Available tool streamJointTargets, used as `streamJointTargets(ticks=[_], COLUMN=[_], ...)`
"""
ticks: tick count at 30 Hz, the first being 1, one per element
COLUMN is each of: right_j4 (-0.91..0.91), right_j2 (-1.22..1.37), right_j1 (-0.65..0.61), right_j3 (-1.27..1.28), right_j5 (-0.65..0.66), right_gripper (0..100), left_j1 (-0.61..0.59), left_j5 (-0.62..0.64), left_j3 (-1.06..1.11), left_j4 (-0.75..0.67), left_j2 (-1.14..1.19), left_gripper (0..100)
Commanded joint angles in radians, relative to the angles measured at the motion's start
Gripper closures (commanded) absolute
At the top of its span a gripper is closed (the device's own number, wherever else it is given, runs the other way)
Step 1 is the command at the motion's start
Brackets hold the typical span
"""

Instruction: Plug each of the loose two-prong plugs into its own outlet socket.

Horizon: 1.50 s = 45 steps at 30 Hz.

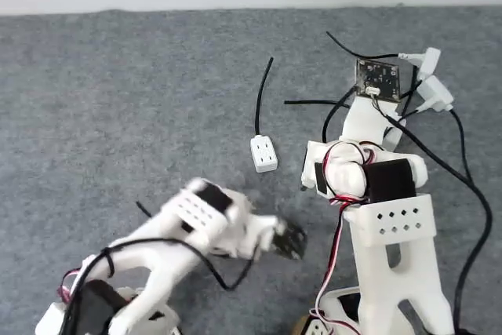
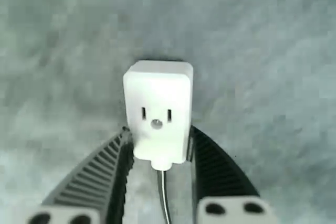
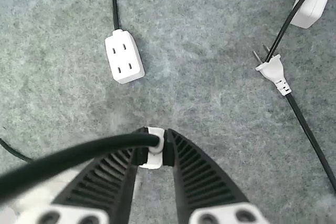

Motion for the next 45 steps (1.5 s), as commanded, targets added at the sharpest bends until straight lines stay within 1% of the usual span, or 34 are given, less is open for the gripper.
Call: streamJointTargets(ticks=[1, 4, 8, 12, 18, 19, 20, 23, 25, 28, 31, 34, 36, 41, 45], right_j4=[-0.002, -0.002, 0.001, 0.001, 0.004, 0.004, 0.004, 0.004, 0.004, -0.019, -0.096, -0.236, -0.298, -0.375, -0.372], right_j2=[-0.028, -0.028, -0.028, -0.028, -0.028, -0.028, -0.028, -0.028, -0.022, -0.016, -0.016, -0.027, -0.027, 0.008, 0.09], right_j1=[0.007, 0.008, 0.007, 0.007, 0.005, 0.007, 0.008, 0.008, 0.005, -0.007, -0.068, -0.131, -0.15, -0.246, -0.306], right_j3=[-0.009, -0.009, -0.009, -0.009, -0.009, -0.009, -0.009, -0.009, -0.009, 0.018, 0.126, 0.226, 0.232, 0.23, 0.147], right_j5=[-0.011, -0.011, -0.011, -0.011, -0.011, -0.011, -0.011, -0.011, -0.011, -0.011, 0.018, 0.078, 0.083, 0.068, 0.049], right_gripper=[99.1, 99.1, 99.1, 99.1, 99.1, 99.1, 99.1, 99.1, 99.1, 99.1, 99.1, 99.0, 99.1, 99.1, 99.1], left_j1=[-0.17, -0.275, -0.399, -0.462, -0.457, -0.454, -0.45, -0.439, -0.425, -0.399, -0.382, -0.382, -0.387, -0.391, -0.391], left_j5=[-0.077, -0.114, -0.176, -0.186, -0.118, -0.106, -0.094, -0.075, -0.075, -0.077, -0.066, 0.051, 0.124, 0.463, 0.707], left_j3=[-0.097, -0.185, -0.259, -0.308, -0.352, -0.352, -0.348, -0.332, -0.312, -0.255, -0.225, -0.214, -0.2, -0.114, 0.01], left_j4=[0.041, 0.069, 0.066, 0.038, 0.04, 0.04, 0.04, 0.064, 0.075, 0.068, 0.069, 0.071, 0.069, 0.003, -0.118], left_j2=[0.037, 0.038, 0.04, 0.091, 0.23, 0.241, 0.242, 0.239, 0.213, 0.126, 0.002, -0.126, -0.199, -0.368, -0.508], left_gripper=[99, 99, 99, 99, 98, 97, 94, 82, 77, 79, 79, 79, 79, 79, 79])
